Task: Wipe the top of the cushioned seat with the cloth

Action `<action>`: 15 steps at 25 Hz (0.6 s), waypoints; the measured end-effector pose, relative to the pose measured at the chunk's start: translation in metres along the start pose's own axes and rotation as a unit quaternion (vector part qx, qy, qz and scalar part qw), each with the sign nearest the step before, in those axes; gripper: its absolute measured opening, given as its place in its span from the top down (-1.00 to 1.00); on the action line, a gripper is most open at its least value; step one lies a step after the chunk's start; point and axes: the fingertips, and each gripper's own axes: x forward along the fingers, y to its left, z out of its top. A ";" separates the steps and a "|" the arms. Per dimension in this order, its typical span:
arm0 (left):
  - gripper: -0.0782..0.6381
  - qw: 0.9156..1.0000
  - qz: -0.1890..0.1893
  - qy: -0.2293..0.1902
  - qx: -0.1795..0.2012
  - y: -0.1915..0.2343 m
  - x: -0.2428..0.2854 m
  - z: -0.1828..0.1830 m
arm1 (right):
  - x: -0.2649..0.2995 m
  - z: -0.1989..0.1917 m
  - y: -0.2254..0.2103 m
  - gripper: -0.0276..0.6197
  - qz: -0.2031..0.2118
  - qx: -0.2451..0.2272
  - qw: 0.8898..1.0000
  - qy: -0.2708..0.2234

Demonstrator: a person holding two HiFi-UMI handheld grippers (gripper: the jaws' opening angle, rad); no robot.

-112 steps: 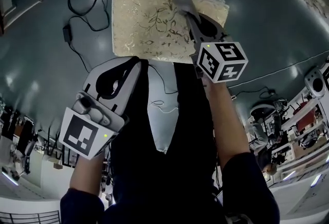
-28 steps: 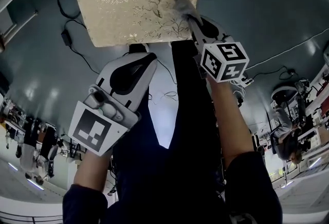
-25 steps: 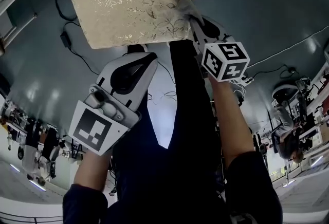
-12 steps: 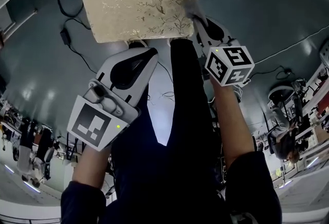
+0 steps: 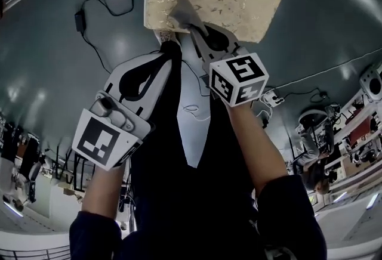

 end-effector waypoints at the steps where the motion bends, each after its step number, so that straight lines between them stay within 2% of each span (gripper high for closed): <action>1: 0.76 1.000 0.007 -0.006 -0.006 0.008 -0.009 -0.001 | 0.010 -0.003 0.013 0.79 0.009 -0.008 1.000 0.009; 8: 0.76 0.998 0.031 -0.039 -0.034 0.046 -0.059 -0.018 | 0.053 -0.023 0.070 0.79 0.041 -0.047 0.997 0.047; 11: 0.76 0.997 0.048 -0.038 -0.042 0.057 -0.074 -0.029 | 0.062 -0.029 0.077 0.79 0.044 -0.054 0.996 0.057; 15: 0.76 0.997 0.053 -0.040 -0.043 0.054 -0.081 -0.036 | 0.060 -0.038 0.073 0.79 0.034 -0.047 0.996 0.060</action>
